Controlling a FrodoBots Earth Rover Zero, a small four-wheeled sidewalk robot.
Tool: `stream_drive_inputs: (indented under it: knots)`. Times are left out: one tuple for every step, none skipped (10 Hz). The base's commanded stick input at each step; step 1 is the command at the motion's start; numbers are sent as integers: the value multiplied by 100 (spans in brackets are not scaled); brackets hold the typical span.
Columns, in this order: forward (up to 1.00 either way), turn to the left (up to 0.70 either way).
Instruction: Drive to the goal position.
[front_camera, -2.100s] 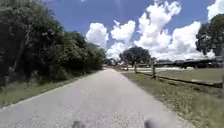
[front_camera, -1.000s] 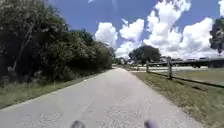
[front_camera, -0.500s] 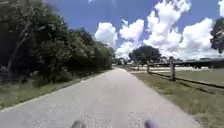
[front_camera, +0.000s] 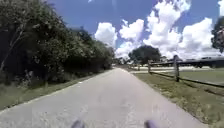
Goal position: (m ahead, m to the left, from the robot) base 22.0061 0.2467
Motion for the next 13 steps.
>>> stream_drive_inputs:
  knots:
    - [50,0]
    - [50,0]
    - [50,0]
    - [50,0]
    - [50,0]
    - [50,0]
    - [50,0]
    - [50,0]
    - [50,0]
    - [50,0]
    - [50,0]
    - [50,0]
    - [50,0]
